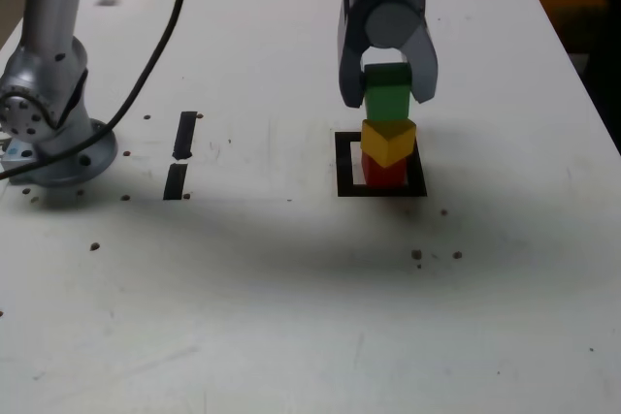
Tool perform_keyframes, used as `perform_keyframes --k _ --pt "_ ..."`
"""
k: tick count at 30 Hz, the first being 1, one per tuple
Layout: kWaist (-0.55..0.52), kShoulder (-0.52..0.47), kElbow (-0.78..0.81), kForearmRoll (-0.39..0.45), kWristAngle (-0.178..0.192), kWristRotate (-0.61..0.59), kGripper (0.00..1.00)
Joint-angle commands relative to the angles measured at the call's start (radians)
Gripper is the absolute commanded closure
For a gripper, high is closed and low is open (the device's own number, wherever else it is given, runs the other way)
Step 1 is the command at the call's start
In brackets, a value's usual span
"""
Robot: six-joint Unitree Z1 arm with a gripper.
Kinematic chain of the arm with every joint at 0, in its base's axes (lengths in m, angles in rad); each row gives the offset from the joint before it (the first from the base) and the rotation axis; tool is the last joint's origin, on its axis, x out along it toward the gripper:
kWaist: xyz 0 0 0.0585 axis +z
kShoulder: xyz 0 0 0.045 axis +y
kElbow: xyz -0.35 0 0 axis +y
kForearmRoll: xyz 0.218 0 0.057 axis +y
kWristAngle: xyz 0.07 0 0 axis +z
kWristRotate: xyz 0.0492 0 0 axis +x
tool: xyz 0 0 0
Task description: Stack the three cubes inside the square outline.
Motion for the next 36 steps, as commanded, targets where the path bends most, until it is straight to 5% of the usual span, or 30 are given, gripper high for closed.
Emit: perform_keyframes --k 1,15,28,36 --pt "-0.002 0.007 -0.003 -0.003 0.000 -0.002 0.72" --pt "-0.002 0.028 0.006 -0.008 0.005 0.005 0.38" --pt "-0.002 0.028 0.007 -0.008 0.014 0.006 0.30" --pt "-0.002 -0.033 0.005 -0.006 0.063 0.005 0.25"
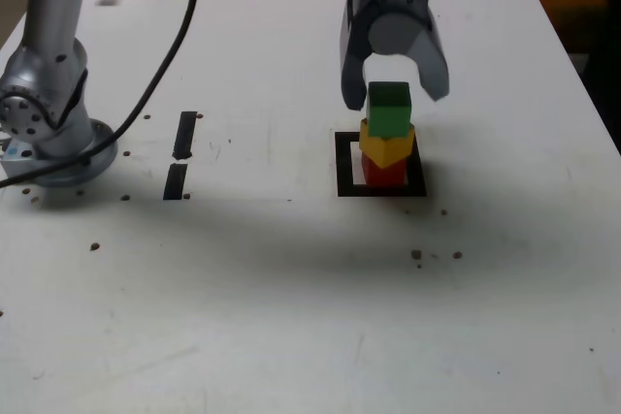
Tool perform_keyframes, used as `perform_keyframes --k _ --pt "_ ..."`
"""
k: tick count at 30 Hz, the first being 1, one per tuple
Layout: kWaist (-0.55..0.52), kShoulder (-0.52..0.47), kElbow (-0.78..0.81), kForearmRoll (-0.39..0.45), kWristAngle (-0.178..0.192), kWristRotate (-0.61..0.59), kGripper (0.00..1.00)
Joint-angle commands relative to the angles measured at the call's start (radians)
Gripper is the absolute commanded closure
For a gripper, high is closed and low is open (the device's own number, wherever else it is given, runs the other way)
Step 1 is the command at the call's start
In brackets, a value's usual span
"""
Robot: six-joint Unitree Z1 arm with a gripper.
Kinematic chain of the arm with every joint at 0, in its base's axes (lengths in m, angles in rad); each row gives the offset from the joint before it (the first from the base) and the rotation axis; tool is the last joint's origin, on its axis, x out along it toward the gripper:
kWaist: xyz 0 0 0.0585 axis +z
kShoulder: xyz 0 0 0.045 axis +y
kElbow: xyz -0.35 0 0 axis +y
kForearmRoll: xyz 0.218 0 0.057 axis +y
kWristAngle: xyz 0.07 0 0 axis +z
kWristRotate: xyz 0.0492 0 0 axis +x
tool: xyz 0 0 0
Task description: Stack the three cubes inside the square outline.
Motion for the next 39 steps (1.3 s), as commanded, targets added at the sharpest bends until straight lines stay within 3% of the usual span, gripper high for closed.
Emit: perform_keyframes --k 1,7,20,27,32,39 --pt "-0.001 -0.035 -0.001 0.002 0.017 -0.001 0.24" --pt "-0.001 -0.107 0.027 0.000 0.053 -0.010 0.21" --pt "0.005 -0.249 0.259 -0.010 0.074 -0.071 0.17" --pt "0.005 -0.332 0.466 -0.093 0.059 -0.091 0.10" --pt "0.005 -0.384 0.645 -0.201 0.033 -0.091 0.03" --pt "0.005 -0.431 0.815 -0.320 0.025 -0.091 0.01"
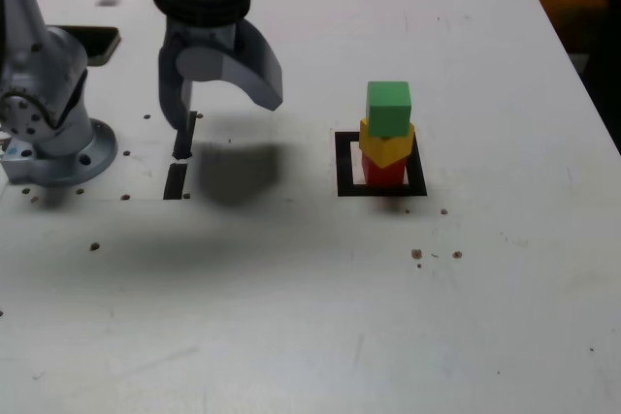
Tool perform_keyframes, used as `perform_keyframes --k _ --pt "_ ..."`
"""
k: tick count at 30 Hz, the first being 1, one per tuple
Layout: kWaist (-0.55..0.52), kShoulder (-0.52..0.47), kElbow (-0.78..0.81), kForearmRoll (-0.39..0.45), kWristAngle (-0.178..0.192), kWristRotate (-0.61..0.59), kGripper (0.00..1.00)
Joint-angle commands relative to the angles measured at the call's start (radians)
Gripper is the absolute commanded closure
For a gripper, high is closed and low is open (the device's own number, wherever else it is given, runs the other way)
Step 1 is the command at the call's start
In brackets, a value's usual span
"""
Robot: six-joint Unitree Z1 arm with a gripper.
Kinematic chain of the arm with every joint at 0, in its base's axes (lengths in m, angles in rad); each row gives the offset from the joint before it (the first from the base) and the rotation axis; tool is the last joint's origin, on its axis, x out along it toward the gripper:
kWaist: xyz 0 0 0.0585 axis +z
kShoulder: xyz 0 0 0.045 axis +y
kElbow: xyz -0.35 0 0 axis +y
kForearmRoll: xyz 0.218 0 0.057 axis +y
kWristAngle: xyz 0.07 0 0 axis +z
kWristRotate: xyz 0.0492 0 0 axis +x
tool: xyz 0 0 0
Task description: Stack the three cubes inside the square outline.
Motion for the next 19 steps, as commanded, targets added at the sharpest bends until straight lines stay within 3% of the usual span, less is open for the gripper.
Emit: perform_keyframes --k 1,5,14,19 --pt "0.002 -0.015 0.037 -0.038 -0.003 -0.001 0.01" --pt "0.001 -0.037 0.106 -0.115 -0.017 -0.001 0.01" --pt "-0.002 -0.057 0.131 -0.123 -0.028 -0.001 0.01" --pt "-0.003 -0.068 0.144 -0.129 -0.058 0.002 0.01"
